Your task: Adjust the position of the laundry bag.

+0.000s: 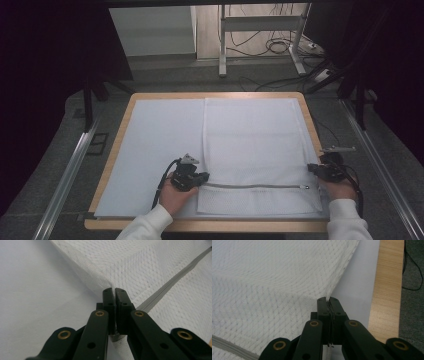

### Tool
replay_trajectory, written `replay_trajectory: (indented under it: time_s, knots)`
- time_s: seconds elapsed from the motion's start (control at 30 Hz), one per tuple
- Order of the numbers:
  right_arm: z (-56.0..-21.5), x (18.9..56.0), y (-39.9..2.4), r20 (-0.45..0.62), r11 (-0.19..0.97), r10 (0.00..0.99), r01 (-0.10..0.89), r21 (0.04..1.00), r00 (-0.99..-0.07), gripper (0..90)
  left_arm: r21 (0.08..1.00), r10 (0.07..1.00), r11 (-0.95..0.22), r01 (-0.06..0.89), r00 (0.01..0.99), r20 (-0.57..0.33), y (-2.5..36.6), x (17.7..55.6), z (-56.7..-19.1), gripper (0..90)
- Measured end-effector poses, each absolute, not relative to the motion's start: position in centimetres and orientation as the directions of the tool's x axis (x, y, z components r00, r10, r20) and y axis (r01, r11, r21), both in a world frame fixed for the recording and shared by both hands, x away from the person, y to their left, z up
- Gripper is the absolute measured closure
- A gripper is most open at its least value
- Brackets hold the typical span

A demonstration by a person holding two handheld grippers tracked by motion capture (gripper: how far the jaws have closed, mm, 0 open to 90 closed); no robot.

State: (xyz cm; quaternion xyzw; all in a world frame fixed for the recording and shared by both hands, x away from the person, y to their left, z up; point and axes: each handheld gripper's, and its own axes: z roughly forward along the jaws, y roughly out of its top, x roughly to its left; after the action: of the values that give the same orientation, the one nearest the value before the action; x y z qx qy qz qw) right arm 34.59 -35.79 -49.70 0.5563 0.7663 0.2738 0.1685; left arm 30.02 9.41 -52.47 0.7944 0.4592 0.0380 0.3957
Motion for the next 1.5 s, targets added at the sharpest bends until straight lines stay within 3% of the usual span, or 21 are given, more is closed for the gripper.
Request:
replay_trajectory:
  time_s: [1.5]
  knots:
    - [-49.7,35.2,-31.0,0.059,0.284,0.912,0.728,0.624,-0.407,87.8,0.675,0.793,-0.195,0.712,0.519,-0.319,14.9,29.0,-52.0,88.2]
